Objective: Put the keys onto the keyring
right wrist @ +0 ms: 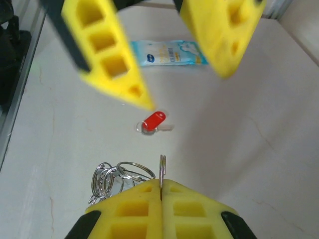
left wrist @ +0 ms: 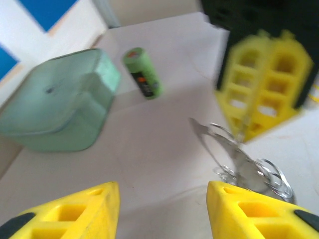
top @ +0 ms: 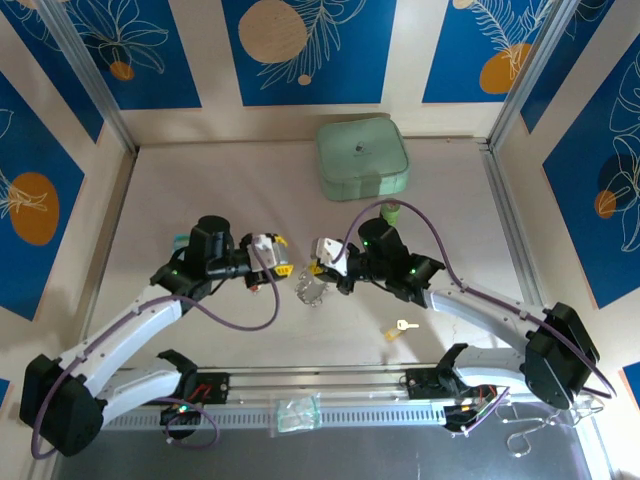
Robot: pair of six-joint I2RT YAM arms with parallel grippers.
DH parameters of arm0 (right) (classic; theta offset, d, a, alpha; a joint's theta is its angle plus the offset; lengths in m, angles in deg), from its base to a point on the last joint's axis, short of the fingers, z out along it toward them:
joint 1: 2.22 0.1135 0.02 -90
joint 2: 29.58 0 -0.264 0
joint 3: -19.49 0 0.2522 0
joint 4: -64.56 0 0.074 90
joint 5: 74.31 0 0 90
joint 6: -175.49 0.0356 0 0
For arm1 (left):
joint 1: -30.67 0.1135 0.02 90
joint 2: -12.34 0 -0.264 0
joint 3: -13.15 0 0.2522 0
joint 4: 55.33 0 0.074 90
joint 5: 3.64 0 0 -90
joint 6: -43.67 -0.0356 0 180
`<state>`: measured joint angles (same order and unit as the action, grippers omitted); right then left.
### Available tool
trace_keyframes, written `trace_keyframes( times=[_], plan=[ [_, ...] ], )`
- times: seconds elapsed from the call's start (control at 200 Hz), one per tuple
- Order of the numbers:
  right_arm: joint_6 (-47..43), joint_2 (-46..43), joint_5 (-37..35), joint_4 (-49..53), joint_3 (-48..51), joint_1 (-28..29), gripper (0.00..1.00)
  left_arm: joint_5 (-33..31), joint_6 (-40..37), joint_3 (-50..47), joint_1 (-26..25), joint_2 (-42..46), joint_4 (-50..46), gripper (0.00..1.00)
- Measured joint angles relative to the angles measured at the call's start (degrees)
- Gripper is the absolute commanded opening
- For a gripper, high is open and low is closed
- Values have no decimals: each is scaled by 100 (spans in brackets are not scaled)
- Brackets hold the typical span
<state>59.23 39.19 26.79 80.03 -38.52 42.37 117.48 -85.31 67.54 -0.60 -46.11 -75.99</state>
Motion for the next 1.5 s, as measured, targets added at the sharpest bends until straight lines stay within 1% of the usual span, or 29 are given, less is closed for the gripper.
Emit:
trace_keyframes(
  times=[0.115, 0.145, 0.28, 0.43, 0.54, 0.665, 0.715, 0.795, 0.875, 0.93, 1.02, 1.11, 1.175, 1.295, 1.5],
  plan=[
    [-219, 90, 33, 428, -273, -4, 0, 450, -341, -7, -17, -240, 11, 45],
    [-278, 101, 35, 522, -334, -4, 0, 546, -380, -7, -17, -275, 15, 42],
    [-505, 111, 11, 931, -588, 68, 0, 905, -380, -7, -46, -376, 210, 32],
    [-686, 166, -57, 1193, -835, 234, 0, 1108, -326, -7, -70, -455, 323, 27],
    [-741, 275, -83, 1270, -942, 323, 0, 1167, -317, 0, -76, -479, 299, 16],
    [-772, 358, -238, 1329, -1029, 385, 0, 1180, -310, 0, -76, -479, 177, 0],
    [-780, 356, -273, 1360, -1029, 400, 0, 1182, -345, 0, -76, -479, 155, 0],
    [-682, 352, -256, 1364, -1027, 387, 21, 1191, -332, 0, -79, -479, 138, 0],
    [-398, 195, 85, 1054, -763, 184, 27, 1207, -177, -55, -79, -479, 354, 0],
    [-160, -46, 411, 640, -367, -48, 28, 1257, 79, -247, -90, -461, 791, 0],
    [321, -501, 813, -184, 492, -442, 28, 1366, 811, -817, -129, -452, 1808, 0],
    [695, -656, 994, -839, 1082, -496, 28, 1497, 1534, -1270, -166, -485, 2645, 0],
    [883, -662, 1038, -1220, 1333, -487, 28, 1547, 1902, -1427, -179, -490, 3062, 0],
    [1088, -662, 1104, -1709, 1467, -487, 27, 1593, 2273, -1491, -197, -490, 3543, 0],
    [1161, -629, 1150, -2155, 1469, -433, 24, 1690, 2444, -1491, -221, -492, 3823, 0]
  ],
)
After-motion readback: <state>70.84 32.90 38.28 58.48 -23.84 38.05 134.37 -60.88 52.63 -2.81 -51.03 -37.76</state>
